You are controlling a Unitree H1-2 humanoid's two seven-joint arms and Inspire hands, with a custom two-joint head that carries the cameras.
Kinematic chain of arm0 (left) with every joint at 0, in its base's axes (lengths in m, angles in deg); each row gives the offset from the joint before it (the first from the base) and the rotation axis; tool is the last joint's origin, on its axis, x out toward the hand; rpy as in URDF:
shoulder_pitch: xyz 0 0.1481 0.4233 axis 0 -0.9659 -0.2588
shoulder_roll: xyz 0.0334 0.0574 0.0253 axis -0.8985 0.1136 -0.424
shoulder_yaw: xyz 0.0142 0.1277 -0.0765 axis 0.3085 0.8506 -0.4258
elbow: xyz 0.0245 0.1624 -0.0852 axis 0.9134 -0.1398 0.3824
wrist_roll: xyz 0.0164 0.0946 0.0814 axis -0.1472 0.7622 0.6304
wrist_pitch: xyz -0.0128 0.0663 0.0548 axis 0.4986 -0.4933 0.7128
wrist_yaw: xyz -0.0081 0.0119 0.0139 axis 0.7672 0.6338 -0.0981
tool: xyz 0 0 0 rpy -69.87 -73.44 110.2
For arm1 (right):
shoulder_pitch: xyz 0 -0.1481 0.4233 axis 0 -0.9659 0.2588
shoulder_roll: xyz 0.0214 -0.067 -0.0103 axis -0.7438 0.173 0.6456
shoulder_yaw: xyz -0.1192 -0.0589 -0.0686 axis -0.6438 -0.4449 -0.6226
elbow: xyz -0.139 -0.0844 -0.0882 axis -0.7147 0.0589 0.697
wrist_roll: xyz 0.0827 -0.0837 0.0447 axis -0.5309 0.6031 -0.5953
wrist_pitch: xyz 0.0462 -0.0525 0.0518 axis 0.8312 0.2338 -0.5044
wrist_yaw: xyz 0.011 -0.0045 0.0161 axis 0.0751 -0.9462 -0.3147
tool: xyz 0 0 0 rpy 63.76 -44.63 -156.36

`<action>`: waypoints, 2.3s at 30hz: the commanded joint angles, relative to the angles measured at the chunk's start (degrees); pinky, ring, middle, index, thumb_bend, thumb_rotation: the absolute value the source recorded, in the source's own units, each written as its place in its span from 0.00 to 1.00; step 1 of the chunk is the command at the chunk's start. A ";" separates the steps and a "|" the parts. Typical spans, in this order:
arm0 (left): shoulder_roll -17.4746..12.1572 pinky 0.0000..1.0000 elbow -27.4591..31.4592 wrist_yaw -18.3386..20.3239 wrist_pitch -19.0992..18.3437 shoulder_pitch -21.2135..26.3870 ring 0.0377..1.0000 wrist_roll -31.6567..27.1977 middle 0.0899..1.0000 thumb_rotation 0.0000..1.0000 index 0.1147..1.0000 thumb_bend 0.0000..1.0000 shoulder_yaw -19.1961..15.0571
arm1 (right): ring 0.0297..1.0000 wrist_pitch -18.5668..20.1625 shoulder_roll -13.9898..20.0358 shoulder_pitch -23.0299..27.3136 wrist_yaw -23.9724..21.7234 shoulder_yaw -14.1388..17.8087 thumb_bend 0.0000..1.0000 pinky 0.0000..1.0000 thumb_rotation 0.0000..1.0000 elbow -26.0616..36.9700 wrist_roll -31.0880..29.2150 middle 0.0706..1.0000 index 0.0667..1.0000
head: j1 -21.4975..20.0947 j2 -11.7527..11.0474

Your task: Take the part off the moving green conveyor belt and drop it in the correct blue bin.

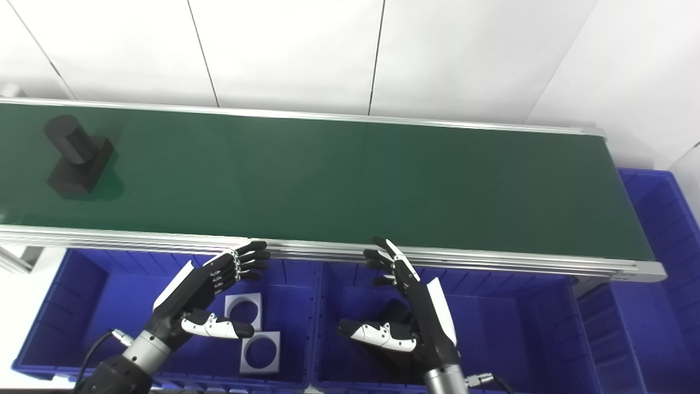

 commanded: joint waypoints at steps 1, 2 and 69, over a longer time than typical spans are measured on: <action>-0.32 0.76 1.28 -0.27 2.48 0.53 0.80 -0.08 0.82 0.30 0.84 0.92 -0.20 | 0.78 -0.01 -0.44 0.37 0.21 0.03 0.91 0.66 0.41 1.62 -0.68 0.80 0.89 | 0.11 0.14; -0.29 0.76 1.35 -0.29 2.33 0.49 0.80 -0.07 0.82 0.30 0.84 0.92 -0.20 | 0.78 -0.01 -0.44 0.36 0.20 0.03 0.91 0.66 0.41 1.62 -0.75 0.80 0.89 | 0.36 -0.04; 4.88 0.71 -9.71 -8.77 9.37 1.41 0.77 8.09 0.80 0.29 0.80 0.94 6.10 | 0.79 -13.84 4.70 0.20 -1.59 2.45 0.89 0.69 0.32 -8.21 -9.05 0.80 0.89 | 18.40 -19.87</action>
